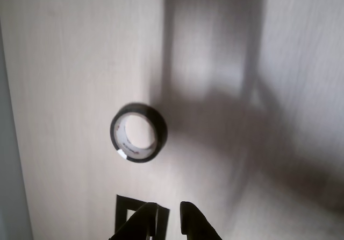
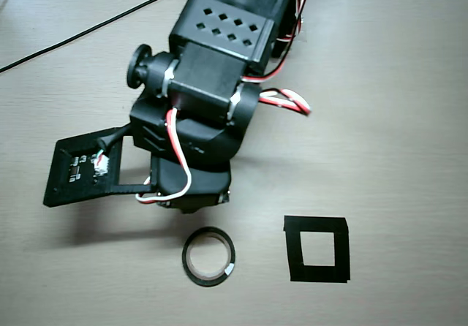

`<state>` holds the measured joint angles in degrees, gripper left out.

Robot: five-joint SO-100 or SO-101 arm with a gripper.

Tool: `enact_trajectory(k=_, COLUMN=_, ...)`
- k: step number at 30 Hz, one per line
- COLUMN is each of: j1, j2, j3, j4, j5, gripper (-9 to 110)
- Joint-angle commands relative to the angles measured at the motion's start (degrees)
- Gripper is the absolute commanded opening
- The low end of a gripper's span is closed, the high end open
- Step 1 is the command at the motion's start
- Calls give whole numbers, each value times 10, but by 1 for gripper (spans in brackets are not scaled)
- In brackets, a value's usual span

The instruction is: Grasp a tape and put it in the target area.

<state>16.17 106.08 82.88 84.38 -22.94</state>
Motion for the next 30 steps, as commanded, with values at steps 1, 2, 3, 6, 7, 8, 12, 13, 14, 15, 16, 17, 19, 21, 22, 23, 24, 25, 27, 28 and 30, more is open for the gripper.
enact_trajectory(k=1, j1=-3, j2=8, j3=-3, j4=-6, j5=6, gripper=4)
enact_trajectory(k=2, j1=-4, j2=8, j3=-1, j4=-7, j5=6, gripper=4)
enact_trajectory(k=3, j1=-6, j2=8, j3=3, j4=-9, j5=6, gripper=5)
enact_trajectory(k=6, j1=-15, j2=7, j3=21, j4=-17, j5=3, gripper=7)
enact_trajectory(k=7, j1=-19, j2=6, j3=31, j4=-22, j5=-1, gripper=8)
enact_trajectory(k=8, j1=-25, j2=6, j3=42, j4=-29, j5=-4, gripper=8)
enact_trajectory(k=12, j1=-48, j2=4, j3=95, j4=-78, j5=-14, gripper=10)
enact_trajectory(k=13, j1=-54, j2=2, j3=107, j4=-93, j5=-15, gripper=10)
enact_trajectory(k=14, j1=-59, j2=-4, j3=115, j4=-105, j5=-16, gripper=10)
enact_trajectory(k=15, j1=-63, j2=-12, j3=120, j4=-115, j5=-16, gripper=10)
enact_trajectory(k=16, j1=-67, j2=-24, j3=121, j4=-125, j5=-16, gripper=10)
enact_trajectory(k=17, j1=-69, j2=-39, j3=121, j4=-133, j5=-16, gripper=10)
enact_trajectory(k=19, j1=-69, j2=-74, j3=112, j4=-145, j5=-17, gripper=10)
enact_trajectory(k=21, j1=-66, j2=-105, j3=96, j4=-150, j5=-20, gripper=11)
enact_trajectory(k=22, j1=-65, j2=-116, j3=91, j4=-156, j5=-24, gripper=11)
enact_trajectory(k=23, j1=-63, j2=-126, j3=89, j4=-163, j5=-28, gripper=11)
enact_trajectory(k=24, j1=-63, j2=-135, j3=85, j4=-167, j5=-35, gripper=12)
enact_trajectory(k=25, j1=-63, j2=-146, j3=82, j4=-172, j5=-40, gripper=12)
enact_trajectory(k=27, j1=-64, j2=-165, j3=70, j4=-178, j5=-45, gripper=12)
enact_trajectory(k=28, j1=-64, j2=-177, j3=62, j4=-178, j5=-46, gripper=13)
enact_trajectory(k=30, j1=-64, j2=-195, j3=47, j4=-178, j5=-46, gripper=13)
